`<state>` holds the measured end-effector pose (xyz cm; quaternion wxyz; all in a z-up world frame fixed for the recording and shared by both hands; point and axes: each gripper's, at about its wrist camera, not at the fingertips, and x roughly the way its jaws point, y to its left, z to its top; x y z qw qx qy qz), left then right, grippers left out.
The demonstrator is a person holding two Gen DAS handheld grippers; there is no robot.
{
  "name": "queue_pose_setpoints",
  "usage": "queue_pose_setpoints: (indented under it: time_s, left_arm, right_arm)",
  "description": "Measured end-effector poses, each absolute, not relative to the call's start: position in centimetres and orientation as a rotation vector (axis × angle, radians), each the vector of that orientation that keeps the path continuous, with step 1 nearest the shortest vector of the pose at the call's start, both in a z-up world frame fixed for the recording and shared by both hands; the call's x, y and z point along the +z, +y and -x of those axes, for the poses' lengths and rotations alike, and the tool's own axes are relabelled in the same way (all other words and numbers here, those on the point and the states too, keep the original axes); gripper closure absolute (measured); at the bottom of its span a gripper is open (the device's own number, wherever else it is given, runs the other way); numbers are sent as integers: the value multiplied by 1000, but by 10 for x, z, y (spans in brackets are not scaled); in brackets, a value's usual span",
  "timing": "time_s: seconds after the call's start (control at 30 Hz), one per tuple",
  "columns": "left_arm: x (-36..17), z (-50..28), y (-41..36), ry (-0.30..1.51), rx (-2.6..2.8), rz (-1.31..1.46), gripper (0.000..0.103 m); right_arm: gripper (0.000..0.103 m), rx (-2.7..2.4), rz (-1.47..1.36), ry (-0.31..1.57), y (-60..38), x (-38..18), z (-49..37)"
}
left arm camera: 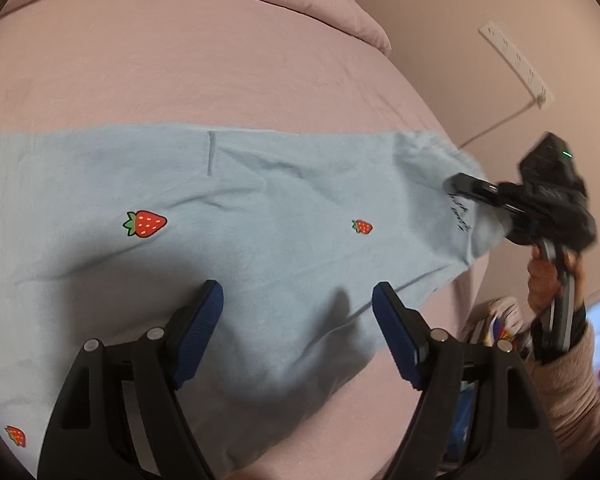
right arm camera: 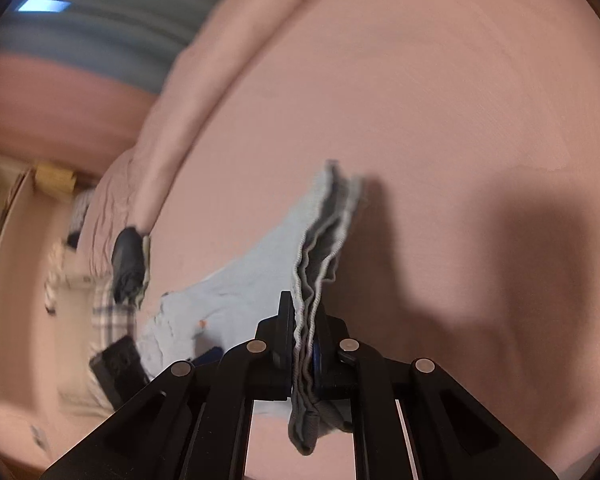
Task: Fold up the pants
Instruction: 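Lift the folded hem with the right gripper and fold it over again, then grasp the folded leg bundle with the left gripper while the right gripper releases it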
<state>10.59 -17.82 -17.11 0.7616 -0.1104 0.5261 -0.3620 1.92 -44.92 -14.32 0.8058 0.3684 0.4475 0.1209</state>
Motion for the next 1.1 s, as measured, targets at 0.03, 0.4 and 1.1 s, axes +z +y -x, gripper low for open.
queue_pose_setpoints:
  time_s: [0.03,0.4,1.1]
  left_arm:
    - [-172,-108,-174,1151,-789,274,26]
    - [-156,-119,-92,1054,-726,607,26]
    - [-164,-133,-17,1054,-724,828,29]
  right_arm:
    - [94,274,-723,942,-434,-131,-18]
    - [94,388,-296,896,-289,-79,-30]
    - [94,435,75,932,-131,-117,-50]
